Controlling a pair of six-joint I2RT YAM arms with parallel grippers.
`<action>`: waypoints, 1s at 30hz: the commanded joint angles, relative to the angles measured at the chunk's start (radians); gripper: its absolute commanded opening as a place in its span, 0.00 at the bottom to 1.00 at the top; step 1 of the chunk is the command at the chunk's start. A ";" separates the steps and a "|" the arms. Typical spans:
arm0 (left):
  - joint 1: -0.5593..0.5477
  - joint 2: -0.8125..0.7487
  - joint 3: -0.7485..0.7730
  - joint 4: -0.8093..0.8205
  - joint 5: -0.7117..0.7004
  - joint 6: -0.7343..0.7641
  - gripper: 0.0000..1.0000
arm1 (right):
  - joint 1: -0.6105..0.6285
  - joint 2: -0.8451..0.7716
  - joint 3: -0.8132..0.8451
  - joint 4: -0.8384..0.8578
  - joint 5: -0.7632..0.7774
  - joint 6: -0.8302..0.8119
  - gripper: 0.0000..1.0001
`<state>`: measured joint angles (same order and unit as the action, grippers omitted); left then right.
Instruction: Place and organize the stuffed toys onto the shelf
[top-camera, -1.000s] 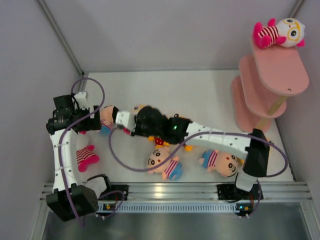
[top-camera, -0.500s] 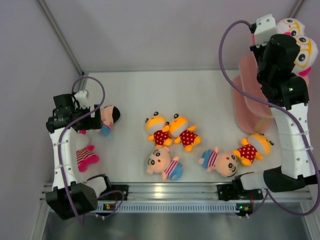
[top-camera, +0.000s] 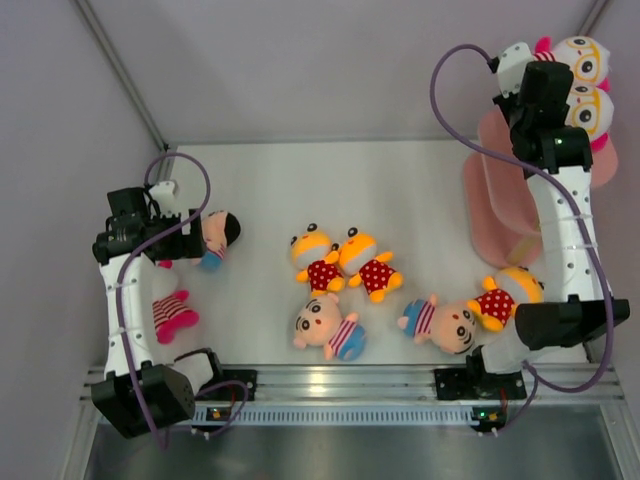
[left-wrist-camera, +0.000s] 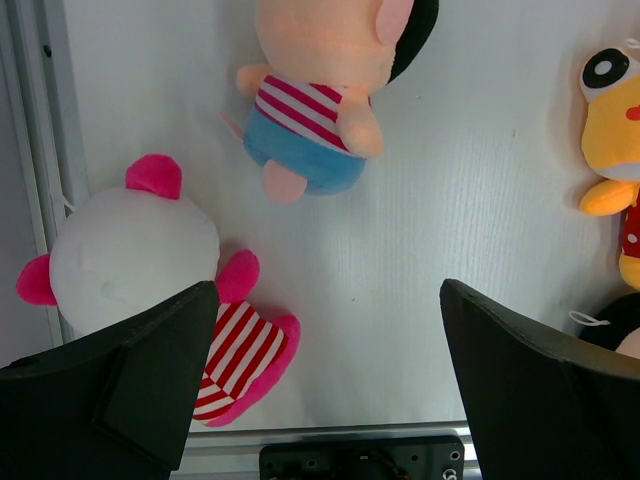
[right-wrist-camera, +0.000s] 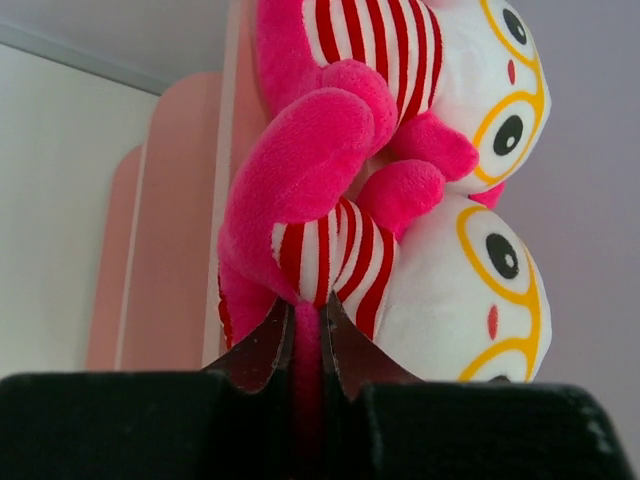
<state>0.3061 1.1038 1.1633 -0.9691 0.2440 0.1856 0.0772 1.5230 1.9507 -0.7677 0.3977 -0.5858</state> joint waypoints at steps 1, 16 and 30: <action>0.004 -0.004 0.032 0.038 0.011 0.008 0.98 | -0.017 -0.015 0.019 0.008 0.003 -0.011 0.06; 0.005 0.024 0.076 -0.040 -0.137 0.164 0.98 | 0.026 -0.173 -0.048 0.123 -0.053 0.055 0.99; 0.231 0.223 -0.076 -0.158 -0.392 0.574 0.98 | 0.581 -0.257 -0.297 0.372 0.348 -0.183 0.99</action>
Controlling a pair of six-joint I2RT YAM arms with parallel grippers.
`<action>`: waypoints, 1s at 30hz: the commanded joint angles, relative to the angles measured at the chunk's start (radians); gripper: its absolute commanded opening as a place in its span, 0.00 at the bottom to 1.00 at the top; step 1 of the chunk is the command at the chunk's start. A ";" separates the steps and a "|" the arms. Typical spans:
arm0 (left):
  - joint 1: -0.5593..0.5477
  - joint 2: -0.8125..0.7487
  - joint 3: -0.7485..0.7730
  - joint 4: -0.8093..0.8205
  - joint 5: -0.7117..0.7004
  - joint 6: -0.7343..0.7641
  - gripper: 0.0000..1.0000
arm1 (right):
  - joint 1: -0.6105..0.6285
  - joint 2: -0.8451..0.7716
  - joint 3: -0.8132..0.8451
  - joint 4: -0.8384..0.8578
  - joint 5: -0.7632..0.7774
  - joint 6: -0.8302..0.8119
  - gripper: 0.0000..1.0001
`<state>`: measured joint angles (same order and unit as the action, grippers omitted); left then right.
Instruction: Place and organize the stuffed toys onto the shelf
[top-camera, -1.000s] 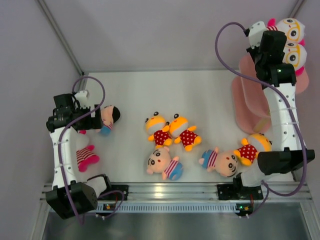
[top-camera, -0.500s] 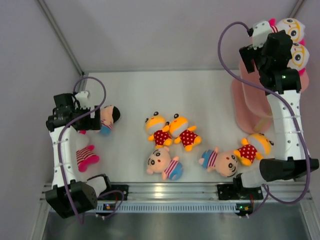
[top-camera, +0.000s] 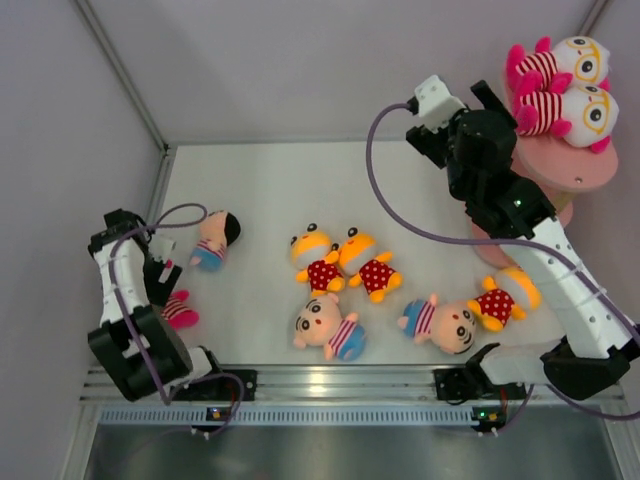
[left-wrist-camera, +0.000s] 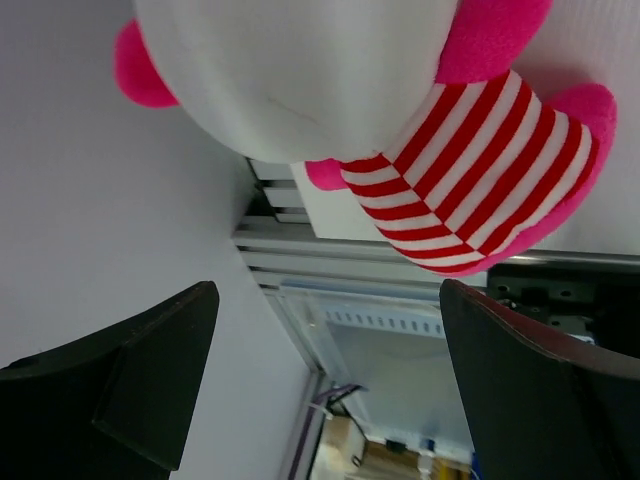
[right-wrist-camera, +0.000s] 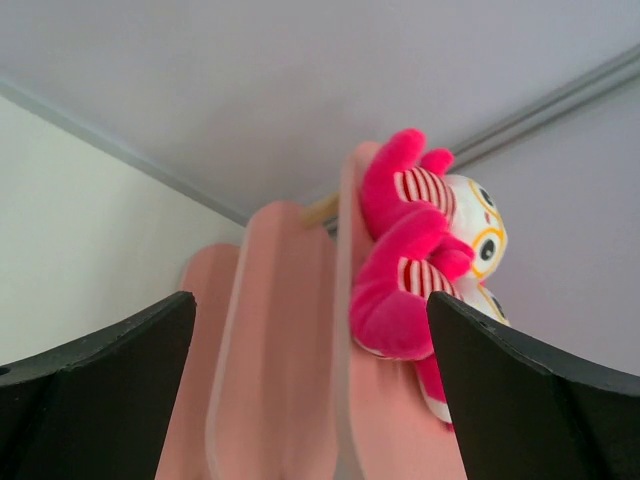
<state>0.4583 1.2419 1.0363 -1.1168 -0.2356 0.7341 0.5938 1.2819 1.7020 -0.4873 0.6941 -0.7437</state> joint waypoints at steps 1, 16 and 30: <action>0.098 0.155 0.079 -0.006 0.116 -0.002 0.98 | 0.078 -0.016 -0.059 0.104 0.035 -0.020 0.99; 0.151 0.421 0.208 0.233 0.246 -0.345 0.98 | 0.271 0.089 -0.205 0.125 0.068 0.099 0.99; 0.180 0.281 0.073 0.348 0.493 -0.351 0.00 | 0.423 0.063 -0.249 0.079 0.014 0.178 0.99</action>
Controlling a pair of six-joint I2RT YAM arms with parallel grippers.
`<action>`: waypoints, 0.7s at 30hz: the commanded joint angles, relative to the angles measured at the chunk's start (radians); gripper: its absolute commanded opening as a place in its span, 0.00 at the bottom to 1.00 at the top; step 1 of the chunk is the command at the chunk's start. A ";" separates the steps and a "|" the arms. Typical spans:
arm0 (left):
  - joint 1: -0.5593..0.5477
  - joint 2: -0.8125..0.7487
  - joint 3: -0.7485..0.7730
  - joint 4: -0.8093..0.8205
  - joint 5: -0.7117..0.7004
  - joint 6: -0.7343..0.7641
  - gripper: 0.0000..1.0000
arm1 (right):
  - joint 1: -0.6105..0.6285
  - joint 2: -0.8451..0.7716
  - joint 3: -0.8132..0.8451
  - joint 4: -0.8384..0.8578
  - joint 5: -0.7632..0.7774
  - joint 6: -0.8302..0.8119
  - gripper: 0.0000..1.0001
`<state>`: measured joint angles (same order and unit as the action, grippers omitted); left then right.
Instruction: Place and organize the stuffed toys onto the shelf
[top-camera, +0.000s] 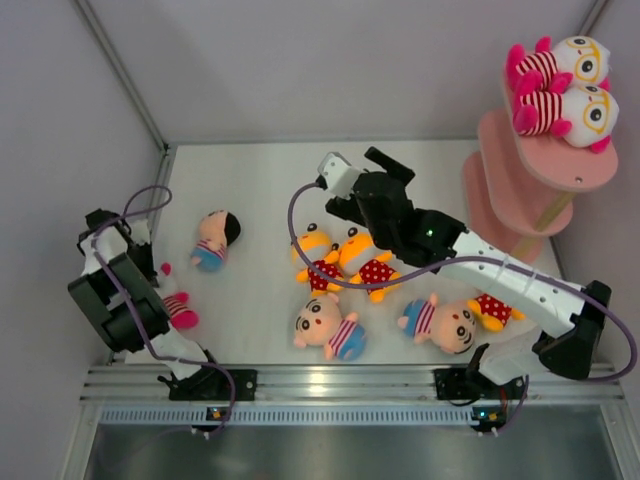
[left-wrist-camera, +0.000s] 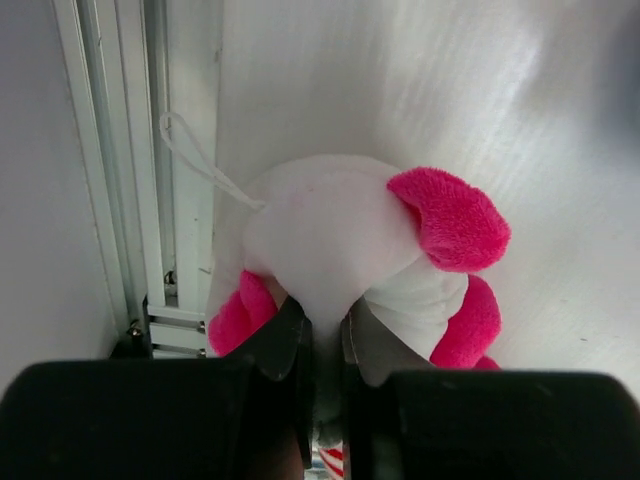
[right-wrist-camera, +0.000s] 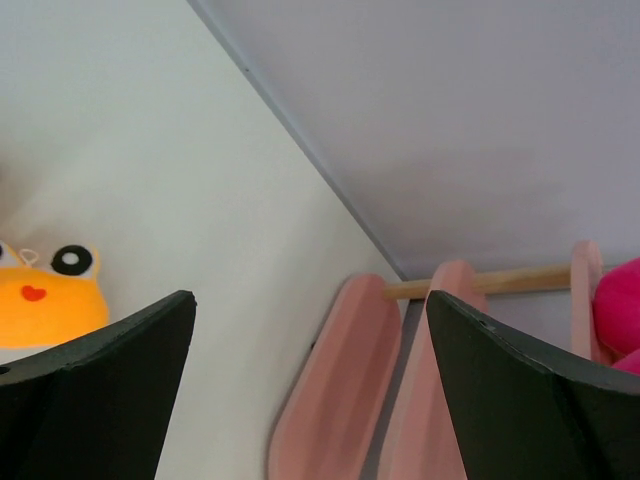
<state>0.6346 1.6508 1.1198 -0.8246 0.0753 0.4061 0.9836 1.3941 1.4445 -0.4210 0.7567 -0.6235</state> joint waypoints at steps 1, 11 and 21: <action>0.005 -0.169 -0.002 0.058 0.205 -0.027 0.00 | 0.041 -0.061 -0.028 0.030 -0.080 0.059 0.99; 0.004 -0.508 0.245 -0.027 0.608 -0.171 0.00 | 0.066 -0.209 -0.185 0.207 -0.465 0.096 0.99; -0.329 -0.330 0.748 -0.025 0.931 -0.515 0.00 | 0.064 -0.443 -0.513 0.678 -0.898 0.091 0.99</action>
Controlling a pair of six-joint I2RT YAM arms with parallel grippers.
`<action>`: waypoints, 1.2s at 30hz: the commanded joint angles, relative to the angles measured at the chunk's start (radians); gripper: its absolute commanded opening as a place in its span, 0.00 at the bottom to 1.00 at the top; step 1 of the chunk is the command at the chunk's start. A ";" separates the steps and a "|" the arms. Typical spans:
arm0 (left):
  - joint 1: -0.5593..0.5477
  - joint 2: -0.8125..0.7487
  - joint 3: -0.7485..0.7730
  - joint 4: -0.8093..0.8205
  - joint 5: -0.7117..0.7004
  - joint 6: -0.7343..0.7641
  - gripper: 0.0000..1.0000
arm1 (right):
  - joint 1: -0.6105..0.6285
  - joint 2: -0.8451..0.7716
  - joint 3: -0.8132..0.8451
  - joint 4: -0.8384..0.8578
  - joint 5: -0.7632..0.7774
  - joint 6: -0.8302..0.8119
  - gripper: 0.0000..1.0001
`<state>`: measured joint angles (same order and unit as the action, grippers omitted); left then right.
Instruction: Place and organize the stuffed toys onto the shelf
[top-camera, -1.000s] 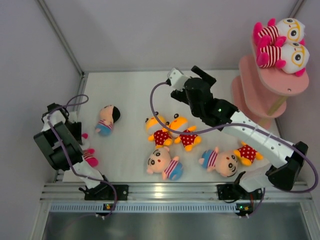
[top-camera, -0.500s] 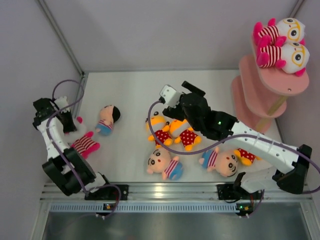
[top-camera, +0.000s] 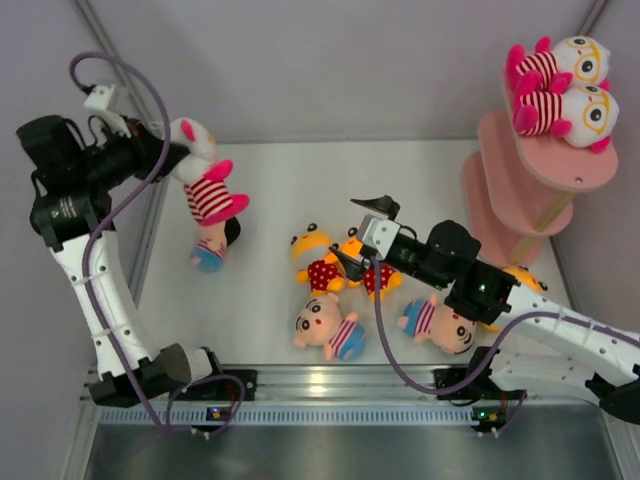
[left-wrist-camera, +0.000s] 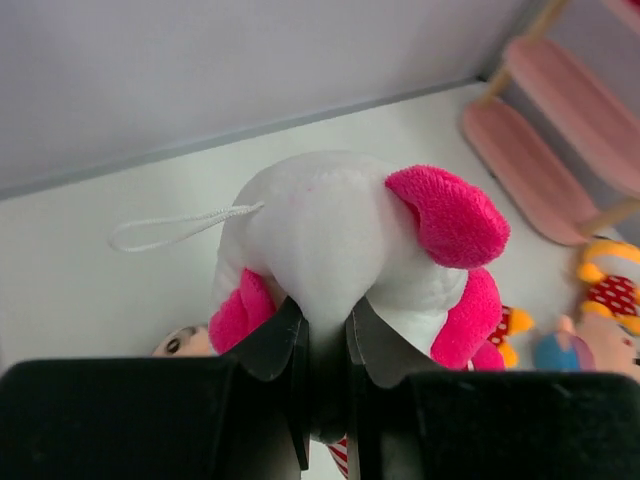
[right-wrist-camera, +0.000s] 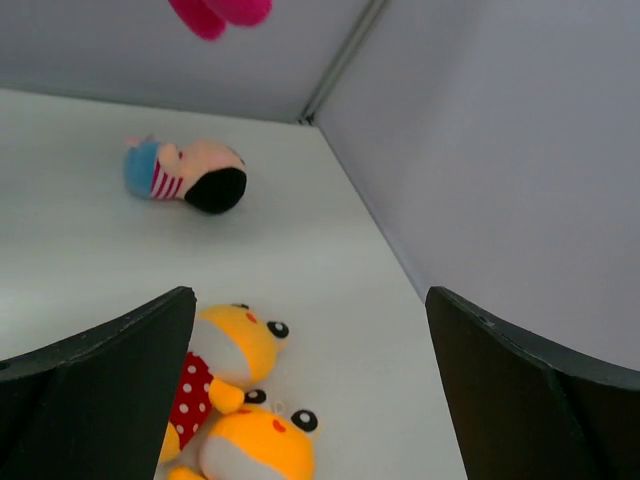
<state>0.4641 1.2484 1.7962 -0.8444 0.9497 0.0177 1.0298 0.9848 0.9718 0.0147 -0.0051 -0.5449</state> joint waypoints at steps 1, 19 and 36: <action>-0.283 0.097 0.124 -0.004 0.043 -0.134 0.00 | 0.018 -0.032 -0.047 0.260 -0.124 0.011 0.99; -0.657 0.263 0.379 0.076 0.196 -0.274 0.00 | 0.029 0.144 -0.062 0.686 -0.305 0.155 0.99; -0.682 0.215 0.296 0.163 0.158 -0.297 0.00 | 0.026 0.266 0.042 0.818 -0.343 0.387 0.66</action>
<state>-0.2119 1.4876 2.0987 -0.7521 1.1107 -0.2871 1.0378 1.2865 0.9783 0.7437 -0.2859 -0.2008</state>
